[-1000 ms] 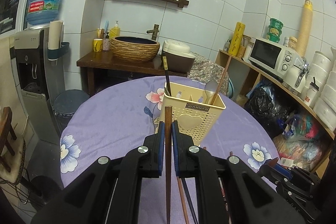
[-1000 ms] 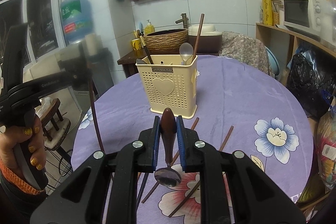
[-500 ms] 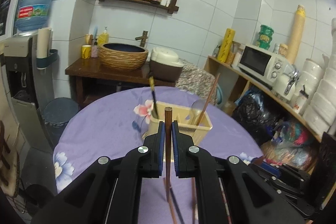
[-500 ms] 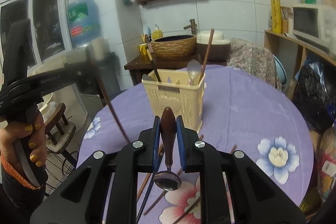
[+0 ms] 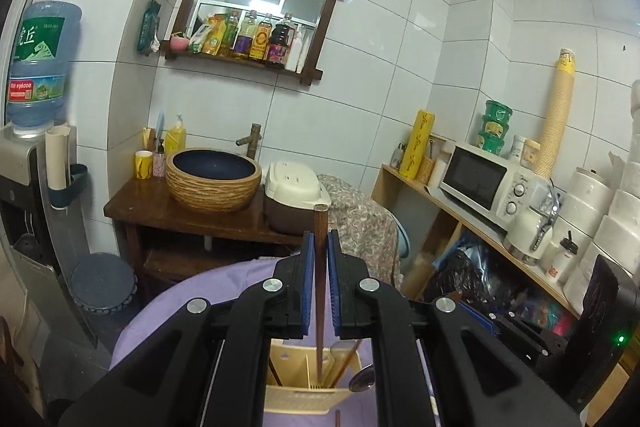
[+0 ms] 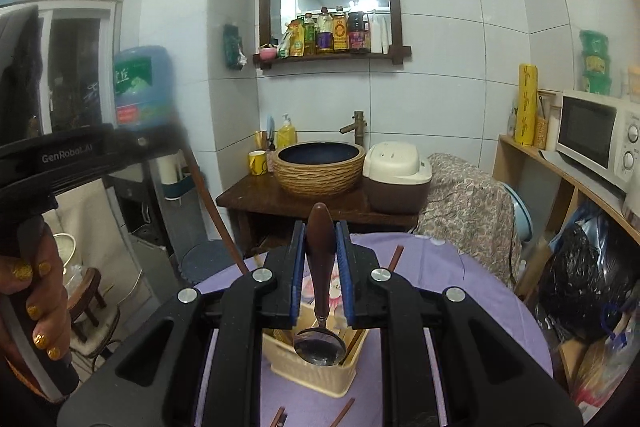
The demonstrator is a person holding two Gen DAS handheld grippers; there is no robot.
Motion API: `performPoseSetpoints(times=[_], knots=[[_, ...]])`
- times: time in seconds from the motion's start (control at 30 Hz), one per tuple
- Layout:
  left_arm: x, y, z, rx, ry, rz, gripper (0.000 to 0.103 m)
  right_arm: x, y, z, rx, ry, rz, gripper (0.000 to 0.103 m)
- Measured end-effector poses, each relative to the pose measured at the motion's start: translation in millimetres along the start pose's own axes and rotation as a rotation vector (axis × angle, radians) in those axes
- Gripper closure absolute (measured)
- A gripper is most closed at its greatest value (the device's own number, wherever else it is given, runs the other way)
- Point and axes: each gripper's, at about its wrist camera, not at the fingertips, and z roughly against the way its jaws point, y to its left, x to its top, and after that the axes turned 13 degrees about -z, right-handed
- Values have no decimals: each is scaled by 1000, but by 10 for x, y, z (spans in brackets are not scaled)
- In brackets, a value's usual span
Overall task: Organize utensils
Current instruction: 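Open both tools releasing the chopstick and spoon into the holder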
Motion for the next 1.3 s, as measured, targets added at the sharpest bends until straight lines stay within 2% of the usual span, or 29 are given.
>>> performPoseSetpoints(times=[0.17,0.43,0.67,0.8,0.9,1.13,1.2,1.27,1.3], knots=[[-102,-16,-245,62,14,-29,95,-98,-86,-324,-19,21,-19,87],[-609,82,-617,65,123,7,95,-536,-312,-771,-55,102,-64,87],[-970,89,-813,72,198,2,95,-843,-362,-906,-56,148,-63,87],[-1102,126,-899,72,231,11,95,-891,-373,-902,-54,143,-57,87],[-1145,151,-901,93,222,6,95,-915,-360,-893,-53,140,-44,87],[-1130,129,-897,84,220,-3,94,-941,-382,-891,-53,121,-47,87],[-1139,122,-884,76,218,-5,90,-952,-386,-885,-54,113,-46,87],[-1155,124,-863,69,213,-2,66,-963,-406,-856,-50,90,-44,85],[-1163,117,-842,75,208,-3,61,-964,-408,-847,-51,80,-40,83]])
